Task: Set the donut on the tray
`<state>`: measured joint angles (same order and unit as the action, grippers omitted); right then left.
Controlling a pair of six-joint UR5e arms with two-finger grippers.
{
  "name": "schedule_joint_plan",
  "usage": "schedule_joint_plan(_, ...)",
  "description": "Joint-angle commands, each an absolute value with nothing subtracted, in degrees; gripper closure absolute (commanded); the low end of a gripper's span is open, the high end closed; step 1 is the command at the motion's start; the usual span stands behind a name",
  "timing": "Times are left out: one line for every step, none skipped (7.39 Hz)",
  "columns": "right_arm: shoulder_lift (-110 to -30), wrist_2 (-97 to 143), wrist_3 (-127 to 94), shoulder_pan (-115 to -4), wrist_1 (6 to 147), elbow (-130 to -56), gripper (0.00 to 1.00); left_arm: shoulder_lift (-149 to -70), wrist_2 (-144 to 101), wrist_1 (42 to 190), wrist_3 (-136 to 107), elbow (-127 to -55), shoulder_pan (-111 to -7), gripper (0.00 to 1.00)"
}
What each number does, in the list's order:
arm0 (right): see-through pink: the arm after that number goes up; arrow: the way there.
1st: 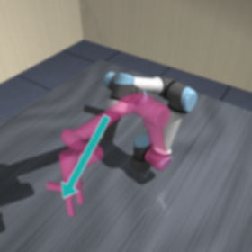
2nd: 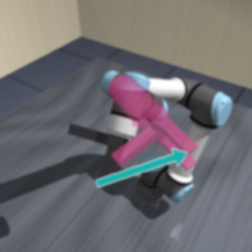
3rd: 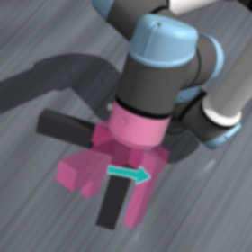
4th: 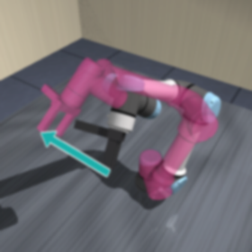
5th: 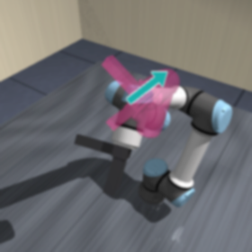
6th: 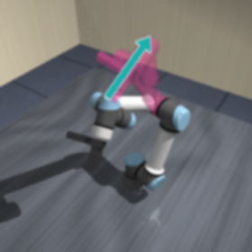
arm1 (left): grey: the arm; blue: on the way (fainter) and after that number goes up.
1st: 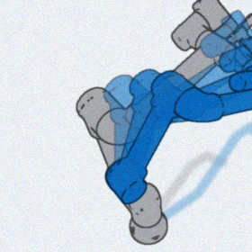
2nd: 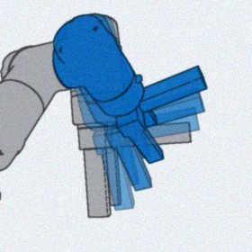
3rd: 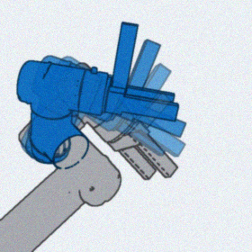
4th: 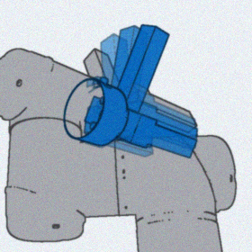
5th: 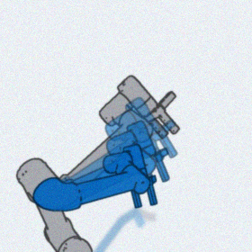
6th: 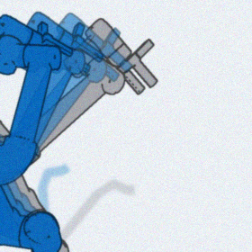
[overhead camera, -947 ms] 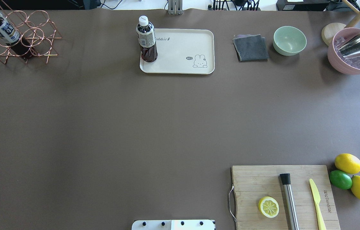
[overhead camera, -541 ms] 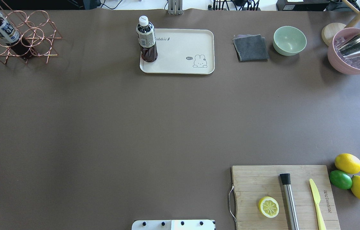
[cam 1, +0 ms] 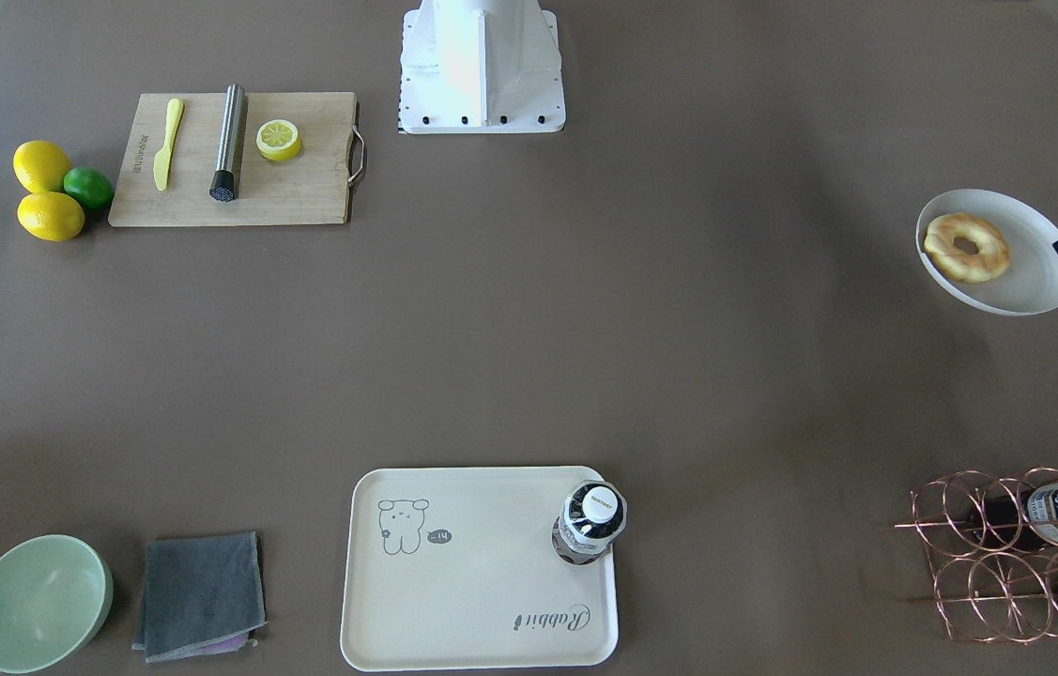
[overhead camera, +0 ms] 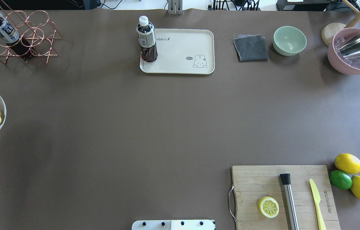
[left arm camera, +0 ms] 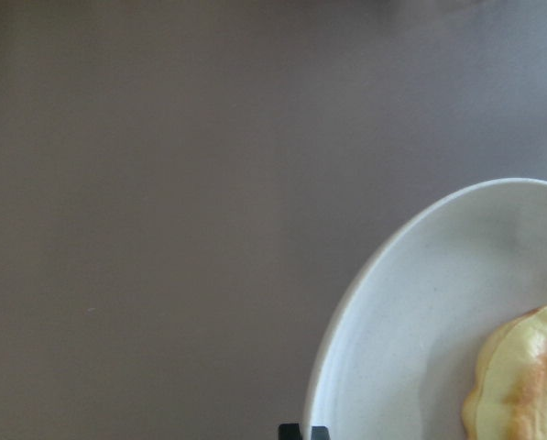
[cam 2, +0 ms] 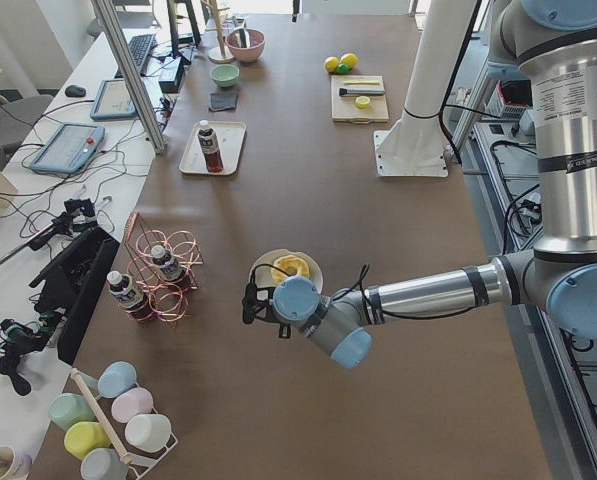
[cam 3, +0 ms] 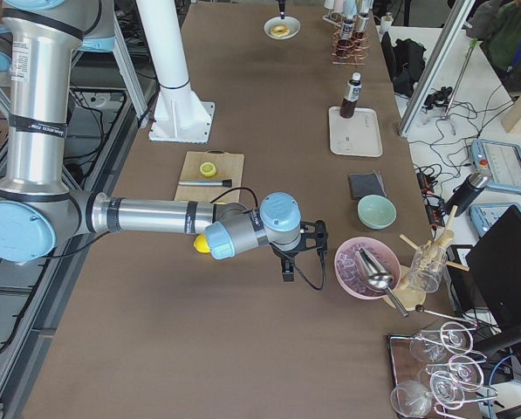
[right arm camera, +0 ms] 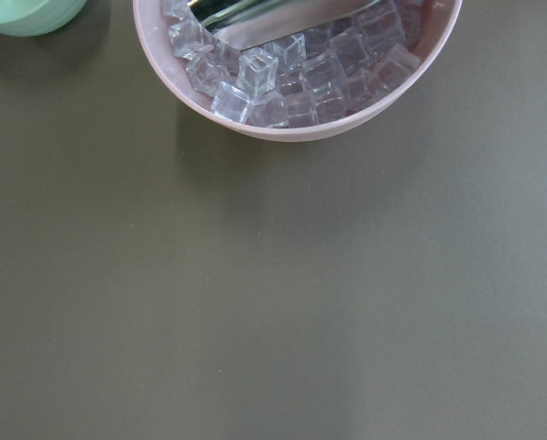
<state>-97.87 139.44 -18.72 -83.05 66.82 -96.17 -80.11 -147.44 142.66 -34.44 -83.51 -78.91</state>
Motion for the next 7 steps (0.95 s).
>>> schedule_joint_plan(-96.68, 139.13, -29.13, -78.95, 66.8, -98.95, 0.0, -81.82, -143.56, 142.65, -53.71, -95.4, -69.48, 1.0)
schedule_joint_plan(-95.03, 139.39, -35.1, -77.27, 66.8, -100.18, 0.0, -83.31, -140.13, 142.47, -60.58, -98.32, -64.74, 1.0)
schedule_joint_plan(-93.18, 139.39, -41.16, -74.91, 66.8, -101.5, 0.0, -86.02, -138.36, 139.95, -65.69, -100.87, -61.73, 1.0)
schedule_joint_plan(-91.77, 139.22, -46.96, -72.71, 66.8, -103.34, 0.0, -89.53, -134.42, 133.74, -68.61, -104.03, -58.65, 1.0)
schedule_joint_plan(-90.89, 138.52, -54.16, -69.47, 66.71, -105.71, 0.0, -94.35, -129.51, 125.85, -71.34, -107.02, -54.79, 1.0)
schedule_joint_plan(-89.49, 135.38, -62.67, -64.82, 66.71, -108.26, 0.0, -100.14, -124.07, 119.77, -76.59, -107.75, -49.71, 1.0)
schedule_joint_plan(-87.3, 132.65, -69.63, -61.03, 66.71, -109.76, 0.0, -105.76, -119.14, 115.27, -81.77, -107.67, -44.87, 1.0)
